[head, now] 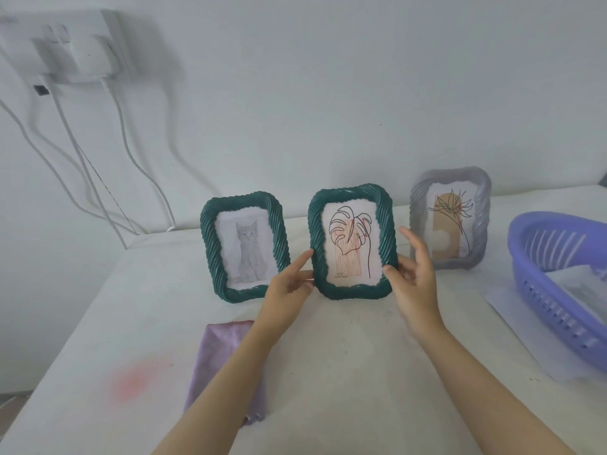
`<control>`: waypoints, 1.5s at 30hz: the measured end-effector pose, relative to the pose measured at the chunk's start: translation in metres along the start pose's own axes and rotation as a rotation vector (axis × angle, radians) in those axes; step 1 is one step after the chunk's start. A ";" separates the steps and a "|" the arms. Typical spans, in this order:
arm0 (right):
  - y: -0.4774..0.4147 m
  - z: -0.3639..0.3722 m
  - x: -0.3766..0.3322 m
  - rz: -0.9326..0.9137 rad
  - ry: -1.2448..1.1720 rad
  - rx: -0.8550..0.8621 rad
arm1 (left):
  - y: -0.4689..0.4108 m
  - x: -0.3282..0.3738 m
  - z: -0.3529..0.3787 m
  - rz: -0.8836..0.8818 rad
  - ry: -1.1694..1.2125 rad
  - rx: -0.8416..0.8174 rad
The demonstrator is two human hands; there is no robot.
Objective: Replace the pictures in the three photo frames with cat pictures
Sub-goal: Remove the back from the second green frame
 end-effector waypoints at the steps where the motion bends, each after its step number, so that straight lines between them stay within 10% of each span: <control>1: 0.004 -0.001 -0.006 -0.009 -0.051 -0.010 | 0.004 0.001 -0.001 -0.001 0.031 -0.002; 8: 0.029 -0.015 -0.040 -0.171 -0.108 0.097 | 0.029 0.028 0.002 -0.001 0.115 0.064; 16: 0.066 0.005 -0.050 -0.605 0.493 -0.021 | 0.045 0.089 0.016 0.071 0.103 0.224; 24: 0.103 0.018 -0.044 -0.486 0.478 -0.367 | 0.051 0.051 0.008 -0.047 0.061 0.305; 45: 0.092 -0.023 0.009 -0.048 0.613 -0.155 | 0.071 -0.005 0.006 0.016 -0.456 0.150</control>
Point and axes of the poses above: each hand's wrist, its own y-axis away from the middle knuckle, its own z-axis out of the palm, x = y × z, the point moved 6 cm from there along -y, towards the middle knuckle, and after that the axes turned 2 degrees about y, right-handed, at the moved point
